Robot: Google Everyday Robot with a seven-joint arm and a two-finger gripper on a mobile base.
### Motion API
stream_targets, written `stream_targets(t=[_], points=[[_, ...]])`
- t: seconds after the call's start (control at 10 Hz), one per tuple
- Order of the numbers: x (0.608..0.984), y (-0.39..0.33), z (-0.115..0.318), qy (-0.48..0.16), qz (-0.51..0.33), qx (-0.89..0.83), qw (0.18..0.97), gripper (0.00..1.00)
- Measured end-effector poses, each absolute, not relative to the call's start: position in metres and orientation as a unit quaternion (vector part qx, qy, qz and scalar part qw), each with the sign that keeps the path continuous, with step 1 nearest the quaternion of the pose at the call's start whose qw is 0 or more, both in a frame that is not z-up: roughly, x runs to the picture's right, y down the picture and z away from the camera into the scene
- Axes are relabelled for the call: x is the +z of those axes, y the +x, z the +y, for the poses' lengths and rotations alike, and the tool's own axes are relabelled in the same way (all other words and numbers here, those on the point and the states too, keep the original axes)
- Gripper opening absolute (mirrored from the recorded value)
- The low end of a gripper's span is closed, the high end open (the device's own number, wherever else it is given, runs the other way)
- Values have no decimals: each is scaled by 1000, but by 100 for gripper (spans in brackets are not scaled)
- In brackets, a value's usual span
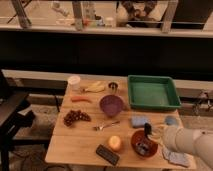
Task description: Wipe red bowl with brush
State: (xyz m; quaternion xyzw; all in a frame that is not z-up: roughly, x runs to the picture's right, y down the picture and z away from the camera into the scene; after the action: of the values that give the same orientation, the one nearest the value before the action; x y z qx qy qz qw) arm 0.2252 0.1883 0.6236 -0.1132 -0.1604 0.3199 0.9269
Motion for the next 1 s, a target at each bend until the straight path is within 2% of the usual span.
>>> stream_targets(t=[0.7, 1.0], points=[[659, 234, 161, -124, -148, 313, 930, 2], [662, 215, 159, -129, -153, 300, 933, 2]])
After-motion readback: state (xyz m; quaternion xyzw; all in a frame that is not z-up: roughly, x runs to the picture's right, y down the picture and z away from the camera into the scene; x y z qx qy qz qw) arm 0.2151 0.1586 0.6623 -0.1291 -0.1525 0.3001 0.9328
